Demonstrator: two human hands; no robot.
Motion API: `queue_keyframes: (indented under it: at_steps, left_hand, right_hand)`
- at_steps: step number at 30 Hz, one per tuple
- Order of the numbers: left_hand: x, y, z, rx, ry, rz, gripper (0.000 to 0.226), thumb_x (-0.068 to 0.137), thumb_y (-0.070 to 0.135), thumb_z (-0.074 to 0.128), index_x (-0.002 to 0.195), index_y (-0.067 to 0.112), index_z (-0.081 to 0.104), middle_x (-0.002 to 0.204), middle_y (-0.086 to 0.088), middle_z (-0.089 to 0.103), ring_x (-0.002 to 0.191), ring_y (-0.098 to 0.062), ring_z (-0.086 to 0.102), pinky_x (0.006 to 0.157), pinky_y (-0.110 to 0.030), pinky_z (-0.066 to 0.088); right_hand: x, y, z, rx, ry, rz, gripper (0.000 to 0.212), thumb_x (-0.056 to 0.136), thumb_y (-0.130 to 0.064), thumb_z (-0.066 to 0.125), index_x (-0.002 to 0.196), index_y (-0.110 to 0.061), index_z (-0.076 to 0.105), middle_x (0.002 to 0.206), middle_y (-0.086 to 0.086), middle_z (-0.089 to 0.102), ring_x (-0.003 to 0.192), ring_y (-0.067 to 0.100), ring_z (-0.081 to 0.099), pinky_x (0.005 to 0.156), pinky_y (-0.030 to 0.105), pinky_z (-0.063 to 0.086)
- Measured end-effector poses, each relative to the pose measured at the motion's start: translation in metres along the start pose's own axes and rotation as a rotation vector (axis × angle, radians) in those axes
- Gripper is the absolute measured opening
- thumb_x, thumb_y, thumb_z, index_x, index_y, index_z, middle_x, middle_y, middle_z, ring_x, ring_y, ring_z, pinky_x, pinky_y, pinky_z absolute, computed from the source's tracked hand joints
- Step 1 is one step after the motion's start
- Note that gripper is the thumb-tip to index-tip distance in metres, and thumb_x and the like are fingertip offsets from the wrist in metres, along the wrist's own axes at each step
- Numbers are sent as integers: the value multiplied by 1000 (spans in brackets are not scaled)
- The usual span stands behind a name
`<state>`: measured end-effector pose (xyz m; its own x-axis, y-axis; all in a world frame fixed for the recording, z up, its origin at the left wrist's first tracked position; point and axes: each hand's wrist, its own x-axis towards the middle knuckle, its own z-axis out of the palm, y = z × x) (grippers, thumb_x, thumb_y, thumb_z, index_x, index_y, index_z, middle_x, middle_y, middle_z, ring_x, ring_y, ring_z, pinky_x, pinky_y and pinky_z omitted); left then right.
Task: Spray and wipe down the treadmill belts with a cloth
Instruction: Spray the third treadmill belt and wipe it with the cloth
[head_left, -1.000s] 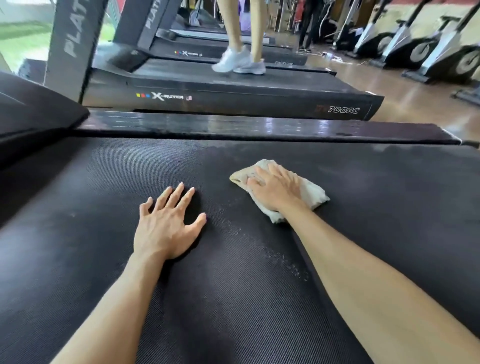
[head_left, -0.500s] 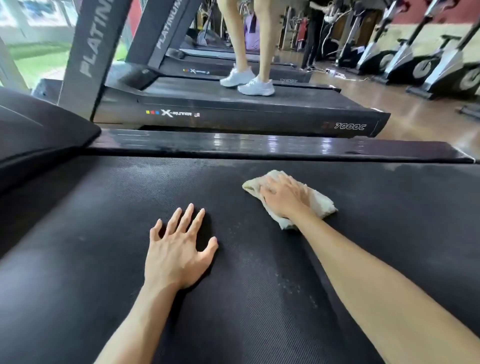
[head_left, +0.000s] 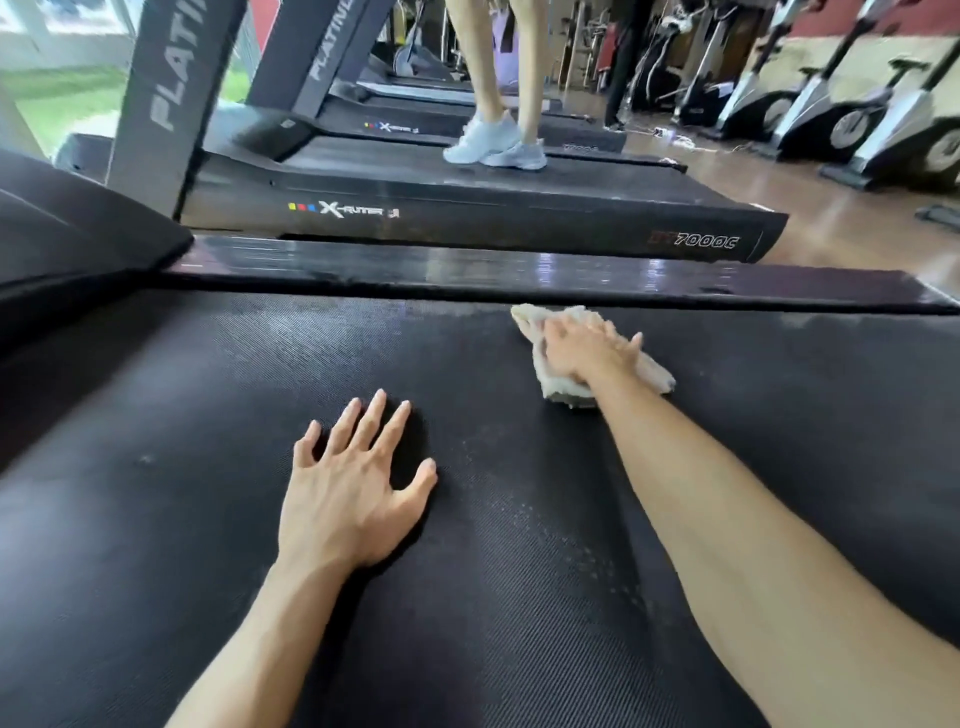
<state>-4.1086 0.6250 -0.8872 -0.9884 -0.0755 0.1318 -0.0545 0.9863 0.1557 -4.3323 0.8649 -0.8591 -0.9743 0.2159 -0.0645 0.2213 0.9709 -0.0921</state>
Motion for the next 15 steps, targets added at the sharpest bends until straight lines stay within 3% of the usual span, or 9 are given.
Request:
queue_keyframes:
  at_steps: [4, 6, 8, 11, 15]
  left_hand:
    - [-1, 2, 0, -1, 1, 3, 85, 83, 73, 4, 161, 41, 6, 169, 15, -6, 156, -6, -7, 126, -42, -1]
    - [1, -1, -1, -3, -11, -6, 85, 83, 73, 4, 161, 42, 7, 169, 15, -4, 156, -6, -6, 125, -43, 0]
    - [2, 2, -2, -21, -2, -3, 88, 80, 74, 3, 161, 42, 10, 169, 15, -1, 156, -6, -4, 125, -43, 1]
    - [2, 1, -3, -20, -11, -8, 91, 77, 76, 2, 161, 42, 11, 169, 16, 0, 156, -5, -3, 125, -42, 1]
    - [-2, 4, -8, -64, 13, -22, 79, 89, 71, 24, 160, 37, 22, 170, 12, 8, 156, -6, 3, 126, -43, 2]
  right_hand:
    - [-17, -4, 3, 109, 114, 281, 59, 104, -50, 21, 147, -26, 52, 161, 9, 38, 150, 32, 28, 123, 63, 5]
    - [-35, -29, 4, 79, 134, 146, 52, 101, -46, 26, 132, -29, 64, 150, 9, 48, 142, 33, 38, 121, 63, 13]
    - [-50, -42, 8, 66, 160, -165, 42, 99, -44, 32, 119, -33, 67, 143, 5, 55, 134, 32, 46, 118, 59, 20]
    - [-78, -43, 14, 116, 46, -461, 54, 102, -60, 28, 151, -45, 45, 169, -8, 25, 155, 22, 21, 127, 51, 5]
    - [-126, -3, 16, 165, 52, -462, 59, 101, -64, 28, 157, -45, 36, 172, -10, 14, 158, 17, 10, 127, 46, -2]
